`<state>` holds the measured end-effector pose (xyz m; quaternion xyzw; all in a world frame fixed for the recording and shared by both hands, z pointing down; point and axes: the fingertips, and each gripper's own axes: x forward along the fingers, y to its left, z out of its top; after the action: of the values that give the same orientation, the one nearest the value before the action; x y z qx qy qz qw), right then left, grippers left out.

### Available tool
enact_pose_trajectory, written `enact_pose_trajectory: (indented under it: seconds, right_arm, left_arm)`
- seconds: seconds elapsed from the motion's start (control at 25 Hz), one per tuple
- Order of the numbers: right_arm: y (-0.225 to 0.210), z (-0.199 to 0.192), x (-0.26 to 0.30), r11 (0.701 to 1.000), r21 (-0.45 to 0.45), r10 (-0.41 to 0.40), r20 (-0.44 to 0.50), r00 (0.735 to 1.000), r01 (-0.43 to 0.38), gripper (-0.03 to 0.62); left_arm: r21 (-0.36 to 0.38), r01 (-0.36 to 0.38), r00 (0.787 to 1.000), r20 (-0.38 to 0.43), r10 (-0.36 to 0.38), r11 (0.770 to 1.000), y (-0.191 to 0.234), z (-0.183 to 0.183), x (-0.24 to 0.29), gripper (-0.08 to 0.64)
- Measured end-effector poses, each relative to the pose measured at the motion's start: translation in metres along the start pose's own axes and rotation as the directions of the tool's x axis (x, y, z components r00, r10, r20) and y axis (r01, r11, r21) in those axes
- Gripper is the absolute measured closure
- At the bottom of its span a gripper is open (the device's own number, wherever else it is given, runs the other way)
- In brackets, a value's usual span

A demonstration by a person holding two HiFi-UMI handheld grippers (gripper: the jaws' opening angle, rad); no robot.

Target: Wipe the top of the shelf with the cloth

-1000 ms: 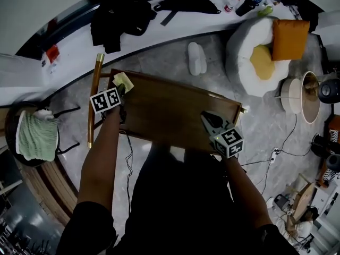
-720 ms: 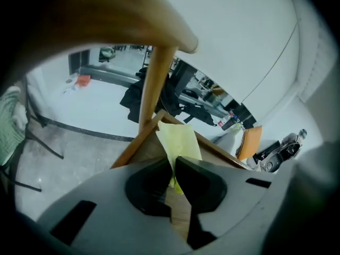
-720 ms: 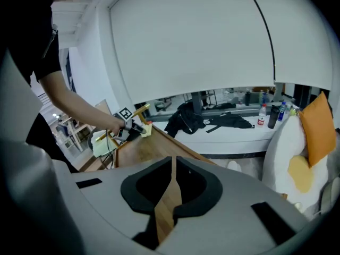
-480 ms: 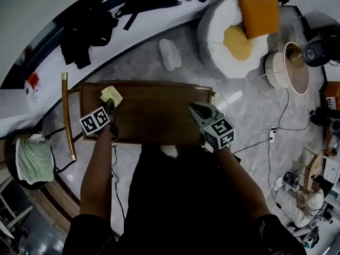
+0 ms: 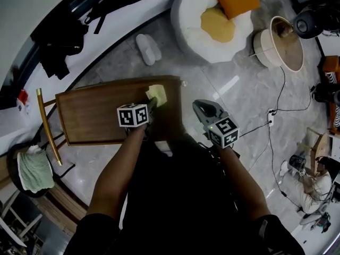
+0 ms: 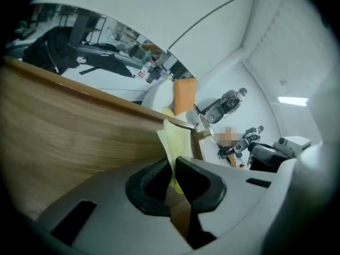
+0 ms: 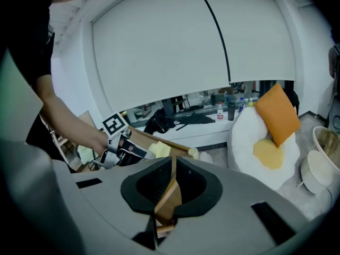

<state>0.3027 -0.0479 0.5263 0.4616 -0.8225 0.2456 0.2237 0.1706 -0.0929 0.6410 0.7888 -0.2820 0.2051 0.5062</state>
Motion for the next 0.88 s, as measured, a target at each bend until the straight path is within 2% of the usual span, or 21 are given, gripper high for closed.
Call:
enact_pose_trajectory:
  seconds: [0.08, 0.2, 0.44, 0.88]
  right_arm:
    - [-0.008, -0.012, -0.01, 1.0, 0.021, -0.004, -0.003, 1.0, 0.004, 0.563]
    - [-0.018, -0.026, -0.021, 0.999, 0.034, -0.001, -0.012, 1.0, 0.001, 0.563]
    - [-0.021, -0.034, -0.028, 0.999, 0.03, 0.033, -0.02, 0.999, -0.033, 0.563]
    - [0.02, -0.005, 0.01, 0.996, -0.014, 0.091, -0.02, 0.996, -0.091, 0.563]
  left_arm:
    - [0.034, 0.028, 0.999, -0.04, -0.027, 0.999, -0.022, -0.006, 0.021, 0.531]
    - [0.08, 0.014, 0.996, -0.094, -0.006, 0.997, -0.034, -0.014, 0.043, 0.531]
    - [0.115, -0.013, 0.994, -0.109, 0.026, 0.993, -0.034, -0.016, 0.048, 0.531]
    - [0.148, -0.002, 0.988, -0.153, 0.025, 0.989, -0.015, -0.03, 0.027, 0.531]
